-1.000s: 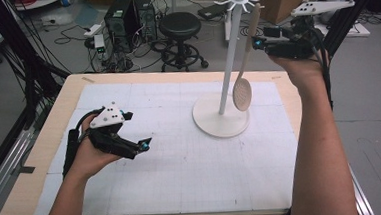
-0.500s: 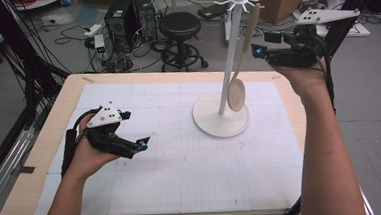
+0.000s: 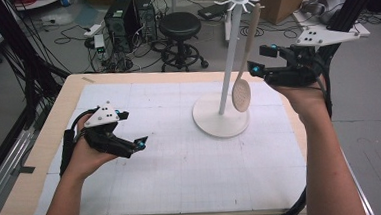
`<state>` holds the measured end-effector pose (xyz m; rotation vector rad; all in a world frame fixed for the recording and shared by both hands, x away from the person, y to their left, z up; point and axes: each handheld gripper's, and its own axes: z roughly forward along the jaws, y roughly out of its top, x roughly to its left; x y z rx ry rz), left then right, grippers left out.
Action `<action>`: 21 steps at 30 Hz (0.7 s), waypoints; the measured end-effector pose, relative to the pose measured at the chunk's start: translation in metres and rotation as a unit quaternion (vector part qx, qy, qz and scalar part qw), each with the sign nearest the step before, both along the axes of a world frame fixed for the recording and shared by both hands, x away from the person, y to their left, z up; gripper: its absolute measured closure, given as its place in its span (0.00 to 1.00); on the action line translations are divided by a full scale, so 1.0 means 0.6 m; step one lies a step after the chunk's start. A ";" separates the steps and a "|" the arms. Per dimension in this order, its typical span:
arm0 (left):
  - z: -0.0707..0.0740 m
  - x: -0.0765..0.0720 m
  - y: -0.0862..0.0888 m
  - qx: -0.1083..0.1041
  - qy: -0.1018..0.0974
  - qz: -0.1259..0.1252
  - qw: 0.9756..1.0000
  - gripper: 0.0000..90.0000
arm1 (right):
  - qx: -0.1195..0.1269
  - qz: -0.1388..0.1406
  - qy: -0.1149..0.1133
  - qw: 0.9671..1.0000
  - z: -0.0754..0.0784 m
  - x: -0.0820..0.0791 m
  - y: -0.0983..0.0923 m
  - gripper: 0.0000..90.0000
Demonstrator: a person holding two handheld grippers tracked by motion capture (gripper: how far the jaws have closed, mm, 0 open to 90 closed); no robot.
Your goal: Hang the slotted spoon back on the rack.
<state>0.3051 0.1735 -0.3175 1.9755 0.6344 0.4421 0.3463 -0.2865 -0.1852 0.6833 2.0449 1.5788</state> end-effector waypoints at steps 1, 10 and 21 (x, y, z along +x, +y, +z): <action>0.000 0.000 0.000 0.000 0.000 0.000 1.000 0.02 | 0.002 0.005 -0.001 1.000 -0.004 -0.003 0.001 0.34; -0.001 -0.004 0.003 0.000 -0.002 0.000 1.000 0.02 | 0.010 0.022 -0.007 1.000 -0.052 -0.032 0.009 0.31; -0.008 -0.004 0.015 -0.005 0.001 0.002 1.000 0.02 | 0.012 0.033 -0.005 0.999 -0.105 -0.055 0.010 0.27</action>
